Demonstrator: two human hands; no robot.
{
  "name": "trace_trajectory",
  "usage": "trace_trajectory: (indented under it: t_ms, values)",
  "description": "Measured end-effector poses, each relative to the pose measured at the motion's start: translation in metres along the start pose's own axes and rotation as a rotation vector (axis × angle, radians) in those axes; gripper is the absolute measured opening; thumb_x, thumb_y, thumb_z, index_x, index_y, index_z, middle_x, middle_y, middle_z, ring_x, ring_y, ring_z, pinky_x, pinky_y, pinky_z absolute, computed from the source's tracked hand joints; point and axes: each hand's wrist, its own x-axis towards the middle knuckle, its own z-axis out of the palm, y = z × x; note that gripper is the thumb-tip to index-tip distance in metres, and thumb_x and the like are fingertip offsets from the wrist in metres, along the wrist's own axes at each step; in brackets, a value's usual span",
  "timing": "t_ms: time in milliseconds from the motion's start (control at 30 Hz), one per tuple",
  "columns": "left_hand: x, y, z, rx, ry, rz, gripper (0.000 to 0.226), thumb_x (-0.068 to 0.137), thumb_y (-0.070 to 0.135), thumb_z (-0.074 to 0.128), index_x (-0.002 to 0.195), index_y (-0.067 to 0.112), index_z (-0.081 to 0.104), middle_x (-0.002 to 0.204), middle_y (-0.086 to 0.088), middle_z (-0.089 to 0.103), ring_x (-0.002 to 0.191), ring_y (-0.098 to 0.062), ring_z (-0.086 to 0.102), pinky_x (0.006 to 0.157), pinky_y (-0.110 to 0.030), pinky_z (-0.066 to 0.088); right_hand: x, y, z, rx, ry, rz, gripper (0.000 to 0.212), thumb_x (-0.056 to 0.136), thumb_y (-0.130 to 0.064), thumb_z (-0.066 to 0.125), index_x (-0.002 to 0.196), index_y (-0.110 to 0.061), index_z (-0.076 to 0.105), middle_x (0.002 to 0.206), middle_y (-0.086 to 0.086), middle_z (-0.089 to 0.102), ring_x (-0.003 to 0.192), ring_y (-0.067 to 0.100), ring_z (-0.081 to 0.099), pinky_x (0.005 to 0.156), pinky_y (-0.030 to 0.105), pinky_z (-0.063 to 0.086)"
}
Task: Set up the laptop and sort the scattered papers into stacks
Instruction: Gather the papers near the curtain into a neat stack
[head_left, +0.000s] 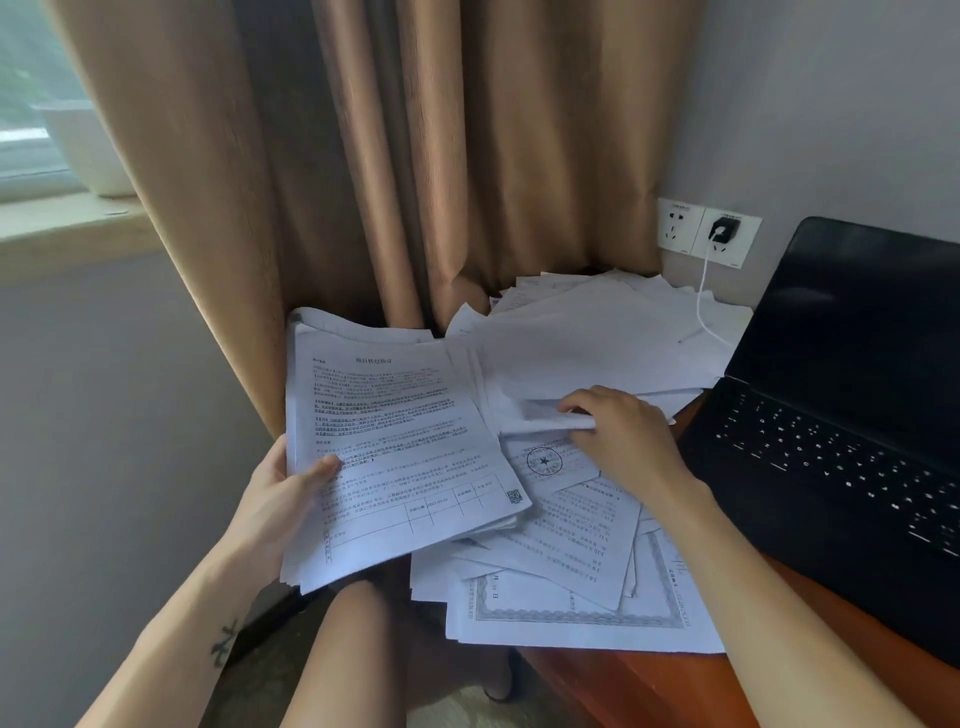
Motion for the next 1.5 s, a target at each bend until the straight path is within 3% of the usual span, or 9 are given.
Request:
trace_trajectory:
  t_ms: [133, 333, 500, 633, 900, 1000, 1133, 1333, 1500]
  values:
    - [-0.008, 0.001, -0.004, -0.007, 0.017, -0.016, 0.029, 0.101, 0.012, 0.066, 0.118, 0.035, 0.066, 0.109, -0.001, 0.079, 0.101, -0.033, 0.075, 0.094, -0.060, 0.057, -0.002, 0.009, -0.004, 0.104, 0.152, 0.016, 0.028, 0.086, -0.016, 0.073, 0.111, -0.027, 0.066, 0.101, -0.012, 0.065, 0.081, 0.017, 0.063, 0.064, 0.039, 0.053]
    - [-0.009, 0.002, -0.005, 0.011, 0.013, -0.013, 0.029, 0.101, 0.012, 0.067, 0.117, 0.036, 0.066, 0.108, 0.001, 0.079, 0.100, -0.032, 0.076, 0.097, -0.060, 0.056, 0.001, 0.009, 0.003, -0.029, -0.097, -0.022, 0.071, 0.092, -0.023, 0.064, 0.154, -0.032, 0.032, 0.154, -0.011, 0.035, 0.127, 0.017, 0.051, 0.087, 0.040, 0.052]
    - [-0.005, 0.003, -0.006, 0.009, -0.006, -0.009, 0.030, 0.101, 0.011, 0.066, 0.121, 0.034, 0.065, 0.109, 0.001, 0.079, 0.101, -0.030, 0.076, 0.097, -0.060, 0.056, 0.001, 0.006, 0.004, -0.190, 0.019, 0.004, 0.081, 0.084, -0.005, 0.068, 0.156, -0.024, 0.034, 0.127, 0.001, 0.064, 0.101, 0.025, 0.061, 0.075, 0.037, 0.048]
    - [-0.004, 0.002, -0.006, 0.007, -0.017, -0.007, 0.030, 0.101, 0.012, 0.066, 0.121, 0.035, 0.065, 0.109, 0.002, 0.079, 0.099, -0.029, 0.076, 0.095, -0.059, 0.057, 0.000, 0.005, -0.001, 0.005, 0.049, 0.003, 0.093, 0.079, 0.011, 0.065, 0.158, -0.024, 0.029, 0.141, 0.000, 0.053, 0.105, 0.024, 0.059, 0.078, 0.032, 0.045]
    - [0.002, 0.003, -0.006, 0.021, -0.040, -0.014, 0.031, 0.100, 0.013, 0.067, 0.124, 0.033, 0.065, 0.110, 0.003, 0.079, 0.098, -0.026, 0.077, 0.094, -0.057, 0.058, 0.026, 0.022, 0.004, -0.135, -0.284, -0.027, 0.105, 0.084, -0.028, 0.073, 0.160, -0.039, 0.003, 0.168, -0.009, -0.009, 0.152, 0.019, -0.003, 0.120, 0.037, 0.007]
    - [0.002, 0.005, -0.006, 0.023, -0.047, -0.001, 0.032, 0.101, 0.012, 0.067, 0.124, 0.033, 0.065, 0.109, 0.004, 0.079, 0.096, -0.024, 0.077, 0.093, -0.054, 0.059, 0.041, 0.022, -0.001, -0.126, -0.387, -0.058, 0.094, 0.091, -0.037, 0.066, 0.161, -0.034, 0.003, 0.168, -0.002, 0.011, 0.154, 0.019, 0.004, 0.123, 0.038, 0.003]
    - [0.003, 0.006, -0.008, 0.034, -0.054, 0.000, 0.031, 0.100, 0.013, 0.067, 0.125, 0.033, 0.065, 0.108, 0.005, 0.079, 0.096, -0.024, 0.077, 0.094, -0.054, 0.058, 0.044, 0.023, 0.001, -0.059, -0.318, -0.080, 0.075, 0.093, -0.031, 0.066, 0.157, -0.026, 0.026, 0.148, 0.002, 0.048, 0.131, 0.026, 0.044, 0.104, 0.034, 0.036]
    - [0.005, 0.006, -0.010, 0.007, -0.069, -0.008, 0.031, 0.100, 0.012, 0.067, 0.125, 0.030, 0.065, 0.109, 0.002, 0.079, 0.095, -0.026, 0.078, 0.091, -0.053, 0.059, 0.038, 0.021, 0.010, -0.089, -0.032, -0.081, 0.046, 0.093, -0.014, 0.064, 0.138, -0.025, 0.058, 0.117, 0.000, 0.064, 0.105, 0.023, 0.060, 0.074, 0.030, 0.041]
    - [0.005, 0.005, -0.011, -0.027, -0.072, -0.015, 0.031, 0.100, 0.012, 0.068, 0.126, 0.027, 0.064, 0.110, 0.001, 0.079, 0.096, -0.027, 0.077, 0.090, -0.052, 0.060, 0.030, 0.012, 0.001, 0.231, 0.297, 0.120, 0.030, 0.095, -0.008, 0.062, 0.125, -0.010, 0.064, 0.114, 0.002, 0.066, 0.097, 0.019, 0.061, 0.086, 0.039, 0.053]
